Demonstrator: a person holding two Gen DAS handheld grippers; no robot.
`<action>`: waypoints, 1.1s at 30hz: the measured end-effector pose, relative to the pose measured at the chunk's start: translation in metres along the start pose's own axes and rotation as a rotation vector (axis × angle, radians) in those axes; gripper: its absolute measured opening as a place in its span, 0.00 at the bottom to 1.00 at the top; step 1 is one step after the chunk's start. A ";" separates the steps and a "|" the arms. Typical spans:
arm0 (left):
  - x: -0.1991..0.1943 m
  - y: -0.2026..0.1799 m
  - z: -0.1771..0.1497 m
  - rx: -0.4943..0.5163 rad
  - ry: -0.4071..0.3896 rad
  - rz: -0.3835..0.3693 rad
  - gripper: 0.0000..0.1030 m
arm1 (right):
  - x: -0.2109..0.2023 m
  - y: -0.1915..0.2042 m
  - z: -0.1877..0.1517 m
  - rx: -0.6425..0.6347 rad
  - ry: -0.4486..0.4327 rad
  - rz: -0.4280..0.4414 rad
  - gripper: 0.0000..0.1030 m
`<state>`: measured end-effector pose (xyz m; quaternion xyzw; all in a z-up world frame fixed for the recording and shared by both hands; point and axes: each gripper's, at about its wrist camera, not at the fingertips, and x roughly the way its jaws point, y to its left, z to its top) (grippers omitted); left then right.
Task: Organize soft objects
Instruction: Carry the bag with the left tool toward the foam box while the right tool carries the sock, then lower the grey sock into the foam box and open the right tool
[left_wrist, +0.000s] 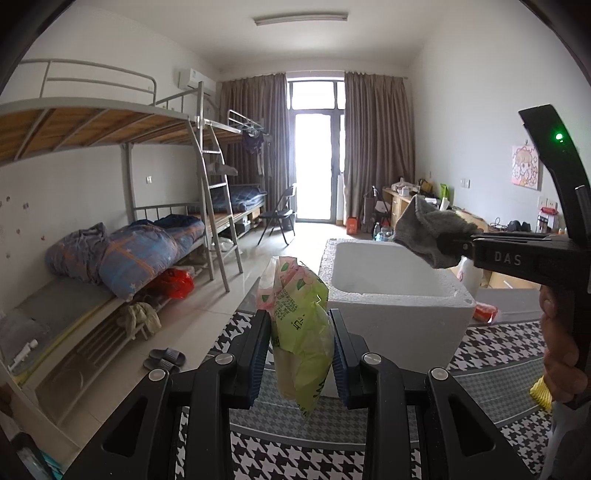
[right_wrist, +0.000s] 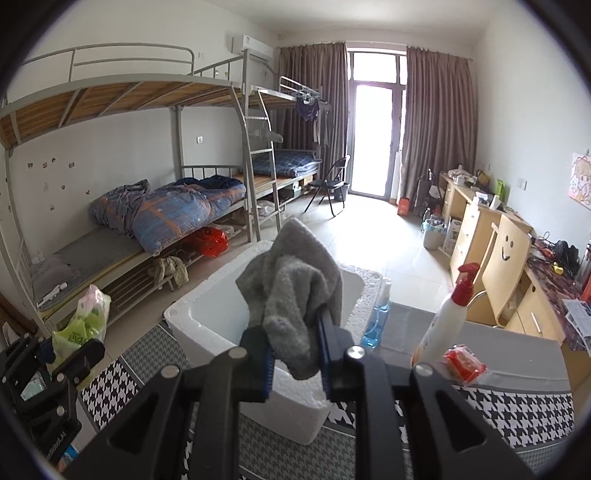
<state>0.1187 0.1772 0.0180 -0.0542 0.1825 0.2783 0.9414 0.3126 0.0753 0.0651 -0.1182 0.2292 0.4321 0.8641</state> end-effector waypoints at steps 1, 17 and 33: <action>0.000 0.001 0.001 -0.004 -0.003 -0.002 0.32 | 0.002 0.000 0.001 0.002 0.005 0.003 0.23; 0.010 0.007 0.007 -0.022 -0.015 -0.021 0.32 | 0.041 0.002 0.010 0.006 0.100 0.025 0.23; 0.019 0.013 0.008 -0.035 0.002 -0.008 0.32 | 0.076 -0.007 0.007 0.042 0.200 0.029 0.37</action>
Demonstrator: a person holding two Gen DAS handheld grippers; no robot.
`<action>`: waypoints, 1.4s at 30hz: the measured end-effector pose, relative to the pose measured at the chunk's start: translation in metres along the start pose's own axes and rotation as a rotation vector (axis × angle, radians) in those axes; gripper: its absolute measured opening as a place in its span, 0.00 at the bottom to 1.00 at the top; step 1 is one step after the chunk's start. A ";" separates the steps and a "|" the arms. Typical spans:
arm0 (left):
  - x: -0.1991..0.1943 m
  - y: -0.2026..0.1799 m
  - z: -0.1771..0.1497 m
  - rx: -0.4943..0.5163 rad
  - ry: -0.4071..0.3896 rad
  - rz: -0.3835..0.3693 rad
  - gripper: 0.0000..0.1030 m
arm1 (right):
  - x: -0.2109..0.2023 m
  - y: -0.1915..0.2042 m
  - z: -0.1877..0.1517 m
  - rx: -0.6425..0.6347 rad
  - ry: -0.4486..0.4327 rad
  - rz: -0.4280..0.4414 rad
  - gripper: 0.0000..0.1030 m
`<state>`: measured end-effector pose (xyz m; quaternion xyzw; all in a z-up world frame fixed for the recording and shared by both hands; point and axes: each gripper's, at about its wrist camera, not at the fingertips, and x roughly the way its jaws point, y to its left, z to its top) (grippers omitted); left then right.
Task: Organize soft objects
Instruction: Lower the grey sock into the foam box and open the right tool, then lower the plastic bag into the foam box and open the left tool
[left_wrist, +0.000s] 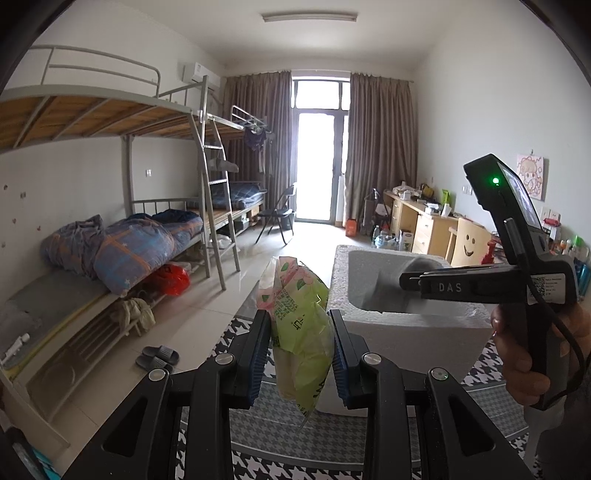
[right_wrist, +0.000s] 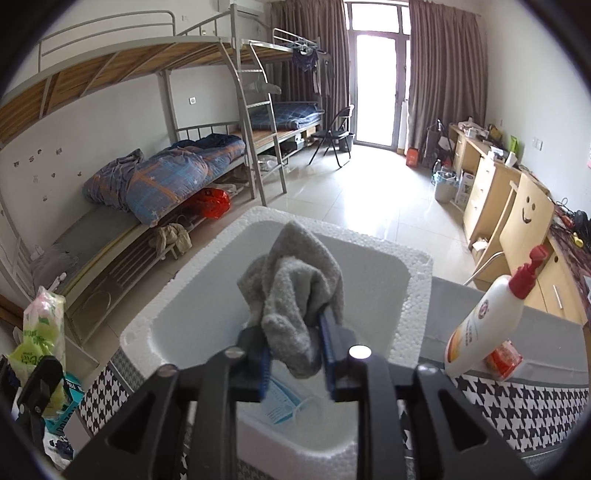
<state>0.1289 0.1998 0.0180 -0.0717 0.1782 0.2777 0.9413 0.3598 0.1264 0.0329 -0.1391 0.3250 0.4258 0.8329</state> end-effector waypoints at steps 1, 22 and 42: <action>0.000 -0.001 0.001 -0.002 0.000 0.003 0.32 | 0.000 0.000 -0.001 -0.003 -0.002 0.005 0.46; 0.017 -0.009 0.020 0.045 0.007 -0.068 0.32 | -0.032 -0.015 -0.007 -0.026 -0.076 -0.029 0.67; 0.055 -0.040 0.046 0.097 0.096 -0.218 0.32 | -0.086 -0.064 -0.053 0.056 -0.144 -0.134 0.78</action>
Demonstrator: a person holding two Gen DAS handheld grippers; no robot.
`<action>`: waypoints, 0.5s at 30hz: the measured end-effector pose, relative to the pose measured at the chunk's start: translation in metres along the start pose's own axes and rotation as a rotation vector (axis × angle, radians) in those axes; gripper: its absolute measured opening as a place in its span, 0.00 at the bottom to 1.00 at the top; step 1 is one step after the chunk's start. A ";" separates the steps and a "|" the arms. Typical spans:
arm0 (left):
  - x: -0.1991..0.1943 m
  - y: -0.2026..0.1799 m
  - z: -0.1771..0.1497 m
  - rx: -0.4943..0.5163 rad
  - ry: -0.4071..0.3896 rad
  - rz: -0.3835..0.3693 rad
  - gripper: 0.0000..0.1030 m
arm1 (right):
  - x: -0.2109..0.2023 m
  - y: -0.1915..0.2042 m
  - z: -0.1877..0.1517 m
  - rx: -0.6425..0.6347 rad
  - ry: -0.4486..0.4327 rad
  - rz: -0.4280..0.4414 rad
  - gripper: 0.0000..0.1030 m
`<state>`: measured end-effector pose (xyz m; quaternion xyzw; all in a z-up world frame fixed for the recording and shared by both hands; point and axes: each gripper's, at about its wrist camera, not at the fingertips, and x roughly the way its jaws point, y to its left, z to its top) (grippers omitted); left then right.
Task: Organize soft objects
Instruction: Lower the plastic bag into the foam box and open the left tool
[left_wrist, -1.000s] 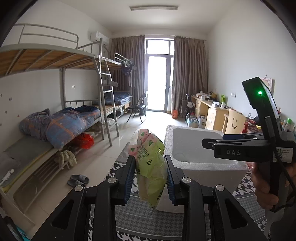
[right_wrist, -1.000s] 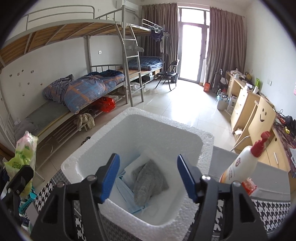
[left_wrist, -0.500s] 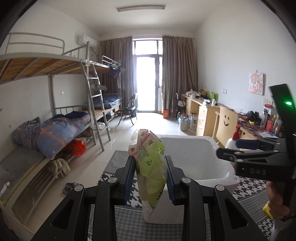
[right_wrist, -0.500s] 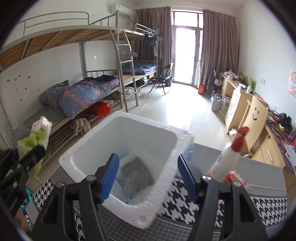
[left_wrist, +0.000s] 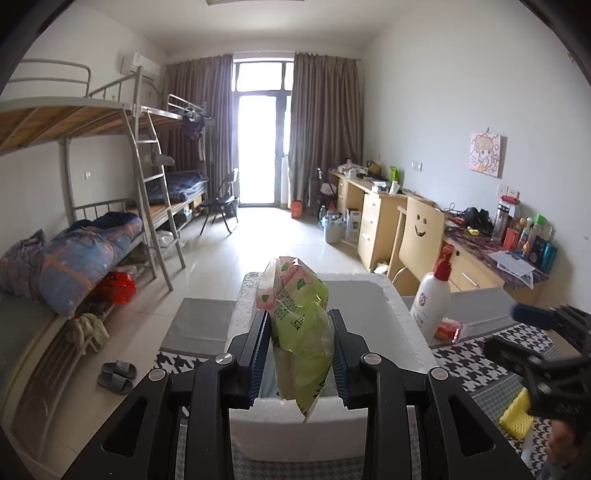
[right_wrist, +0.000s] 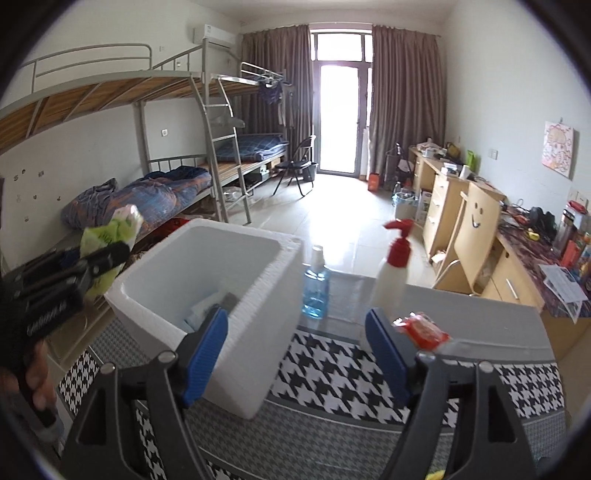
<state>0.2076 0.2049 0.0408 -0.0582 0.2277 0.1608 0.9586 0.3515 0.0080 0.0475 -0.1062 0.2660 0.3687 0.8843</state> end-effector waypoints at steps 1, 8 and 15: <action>0.004 0.000 0.000 -0.004 0.013 -0.008 0.32 | -0.003 -0.002 -0.002 0.000 -0.004 -0.010 0.78; 0.027 -0.004 0.003 -0.015 0.062 -0.023 0.32 | -0.022 -0.016 -0.019 0.020 -0.030 -0.045 0.78; 0.047 -0.008 0.008 -0.016 0.104 -0.027 0.32 | -0.034 -0.029 -0.034 0.044 -0.035 -0.083 0.78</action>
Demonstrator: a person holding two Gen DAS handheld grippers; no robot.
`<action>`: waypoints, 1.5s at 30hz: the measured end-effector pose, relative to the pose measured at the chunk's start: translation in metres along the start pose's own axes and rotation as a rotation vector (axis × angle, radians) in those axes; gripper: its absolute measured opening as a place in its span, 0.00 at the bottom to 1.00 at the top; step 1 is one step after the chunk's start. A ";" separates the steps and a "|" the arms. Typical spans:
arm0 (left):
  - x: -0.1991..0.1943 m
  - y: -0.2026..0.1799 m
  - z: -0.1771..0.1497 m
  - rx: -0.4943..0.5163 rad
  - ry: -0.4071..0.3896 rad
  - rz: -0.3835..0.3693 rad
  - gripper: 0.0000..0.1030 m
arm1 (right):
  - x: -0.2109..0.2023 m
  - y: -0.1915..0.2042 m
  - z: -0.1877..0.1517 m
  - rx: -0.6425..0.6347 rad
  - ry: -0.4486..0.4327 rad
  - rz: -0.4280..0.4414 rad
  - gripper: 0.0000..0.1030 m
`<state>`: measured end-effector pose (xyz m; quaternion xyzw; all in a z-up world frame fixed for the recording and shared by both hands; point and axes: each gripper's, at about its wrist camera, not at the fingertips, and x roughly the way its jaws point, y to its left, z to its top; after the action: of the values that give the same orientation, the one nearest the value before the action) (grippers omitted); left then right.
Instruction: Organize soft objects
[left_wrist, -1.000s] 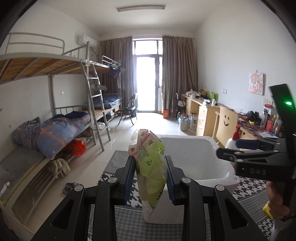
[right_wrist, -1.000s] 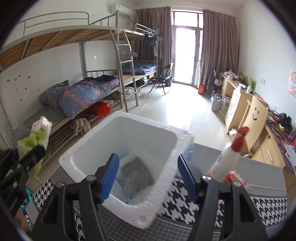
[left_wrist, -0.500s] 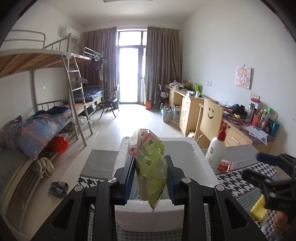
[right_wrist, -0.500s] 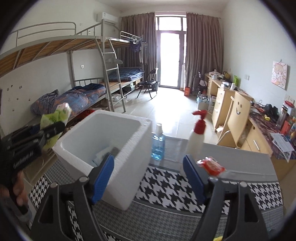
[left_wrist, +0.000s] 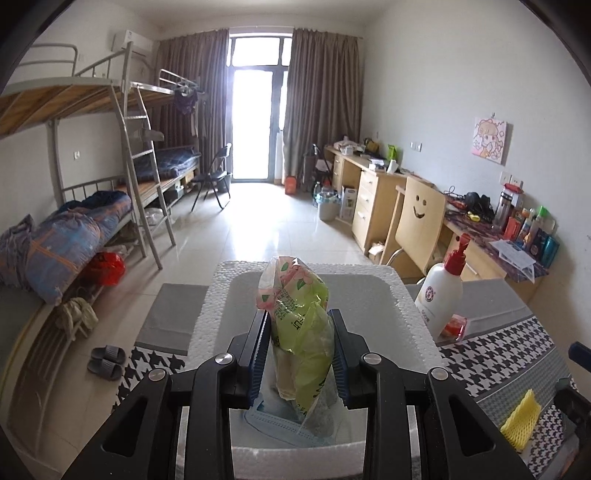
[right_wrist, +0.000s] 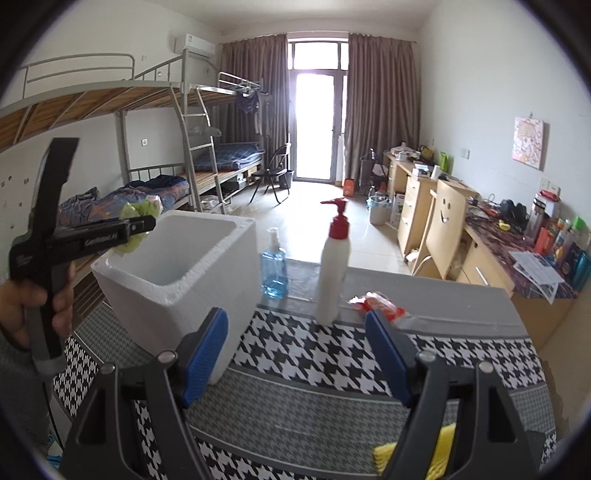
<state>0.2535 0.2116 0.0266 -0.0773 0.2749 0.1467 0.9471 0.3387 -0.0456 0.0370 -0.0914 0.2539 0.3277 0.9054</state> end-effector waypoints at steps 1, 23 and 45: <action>0.002 -0.001 0.001 -0.001 0.006 -0.002 0.32 | -0.002 -0.003 -0.002 0.006 -0.001 -0.004 0.78; 0.001 -0.014 0.005 0.009 -0.005 0.004 0.88 | -0.042 -0.040 -0.036 0.090 -0.017 -0.080 0.78; -0.077 -0.067 -0.027 0.083 -0.134 -0.074 0.99 | -0.068 -0.056 -0.048 0.125 -0.059 -0.066 0.78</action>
<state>0.1996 0.1239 0.0496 -0.0382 0.2139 0.1050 0.9705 0.3111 -0.1421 0.0312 -0.0336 0.2439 0.2837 0.9268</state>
